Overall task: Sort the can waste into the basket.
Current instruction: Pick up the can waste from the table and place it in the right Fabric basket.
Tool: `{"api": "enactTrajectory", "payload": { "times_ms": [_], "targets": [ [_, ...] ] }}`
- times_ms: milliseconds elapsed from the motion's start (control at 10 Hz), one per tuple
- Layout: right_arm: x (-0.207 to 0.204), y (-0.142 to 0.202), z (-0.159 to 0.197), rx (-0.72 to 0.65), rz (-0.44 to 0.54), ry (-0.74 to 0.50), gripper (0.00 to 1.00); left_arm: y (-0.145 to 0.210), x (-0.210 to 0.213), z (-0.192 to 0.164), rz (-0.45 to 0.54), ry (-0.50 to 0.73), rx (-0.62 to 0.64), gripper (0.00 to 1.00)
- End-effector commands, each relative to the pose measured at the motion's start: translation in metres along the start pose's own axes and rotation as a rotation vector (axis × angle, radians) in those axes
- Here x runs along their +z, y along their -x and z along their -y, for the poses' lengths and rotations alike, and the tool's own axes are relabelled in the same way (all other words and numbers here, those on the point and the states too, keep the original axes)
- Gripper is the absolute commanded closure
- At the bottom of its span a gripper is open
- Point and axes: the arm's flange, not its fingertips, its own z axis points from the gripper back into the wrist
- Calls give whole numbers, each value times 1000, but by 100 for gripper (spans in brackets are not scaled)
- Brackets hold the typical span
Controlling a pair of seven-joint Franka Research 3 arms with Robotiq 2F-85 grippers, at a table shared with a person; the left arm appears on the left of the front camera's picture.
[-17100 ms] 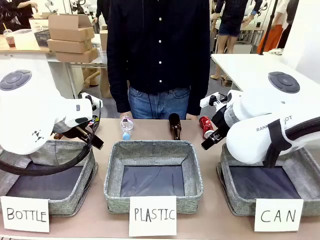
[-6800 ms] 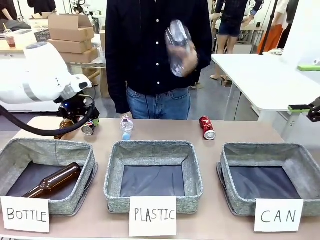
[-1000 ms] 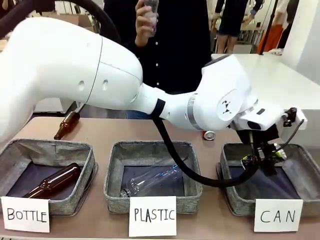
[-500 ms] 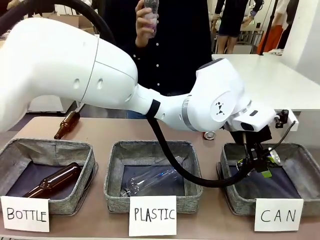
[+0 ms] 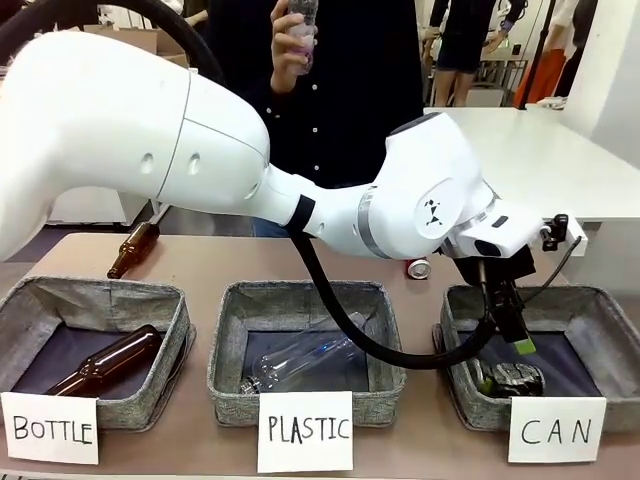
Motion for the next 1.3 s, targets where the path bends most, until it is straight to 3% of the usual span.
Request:
{"api": "enactTrajectory", "payload": {
  "times_ms": [0,100,200,300,400,600,700,1000,1200],
  "targets": [
    [7,8,-3,3,12,-16,0,6,12,11,-10,-23,20,0],
    [7,8,-3,3,12,-16,0,5,19,9,-44,-7,42,0],
    [0,0,0,0,1,0,0,2,42,10,-152,54,111,0],
    [-13,-5,-1,-7,-32,33,0,3,82,16,-242,126,162,0],
    [-33,-11,-7,-5,-74,56,0,3,134,26,-265,116,261,0],
    [-87,-24,-32,61,-152,51,0,5,227,49,-134,89,498,0],
    [-115,-29,-49,101,-185,24,0,33,261,65,-63,105,597,0],
    [-202,-22,-100,143,-299,-36,0,145,349,98,206,-6,871,0],
    [-238,-8,-121,163,-329,-44,0,245,412,115,490,-5,1067,0]
  ]
}}
